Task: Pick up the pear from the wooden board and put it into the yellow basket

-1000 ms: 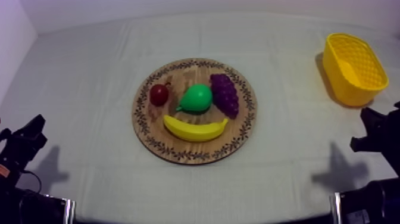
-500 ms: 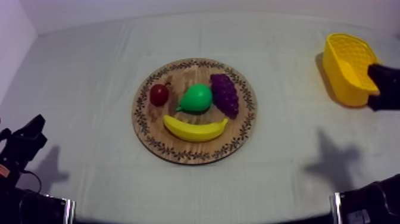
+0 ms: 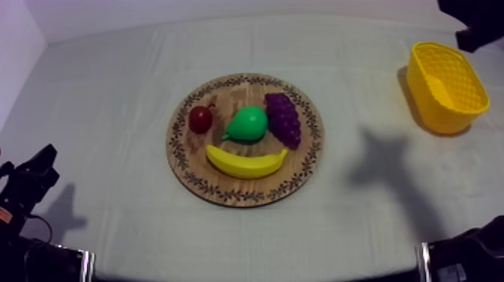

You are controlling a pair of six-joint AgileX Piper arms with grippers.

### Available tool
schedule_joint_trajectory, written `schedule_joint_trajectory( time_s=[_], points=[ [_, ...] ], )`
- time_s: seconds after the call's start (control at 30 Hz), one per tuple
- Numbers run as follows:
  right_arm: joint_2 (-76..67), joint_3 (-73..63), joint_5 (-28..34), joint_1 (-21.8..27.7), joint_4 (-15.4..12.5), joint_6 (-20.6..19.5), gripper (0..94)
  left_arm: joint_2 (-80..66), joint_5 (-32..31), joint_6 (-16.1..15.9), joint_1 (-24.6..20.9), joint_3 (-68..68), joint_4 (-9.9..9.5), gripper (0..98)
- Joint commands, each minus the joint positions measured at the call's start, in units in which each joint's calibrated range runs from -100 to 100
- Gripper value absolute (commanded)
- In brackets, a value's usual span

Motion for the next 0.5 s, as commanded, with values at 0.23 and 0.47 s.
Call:
schedule_joint_trajectory(
  time_s=[0.23, 0.47],
  points=[
    [17.9, -12.7, 16.4, -6.2, 2.6, 7.1, 32.6, 0.0, 0.0, 0.0, 0.0, 0.0, 0.02, 0.1],
    [22.7, -14.1, 17.6, -9.1, 2.9, 6.8, 56.6, 0.0, 0.0, 0.0, 0.0, 0.0, 0.02, 0.1]
  ],
)
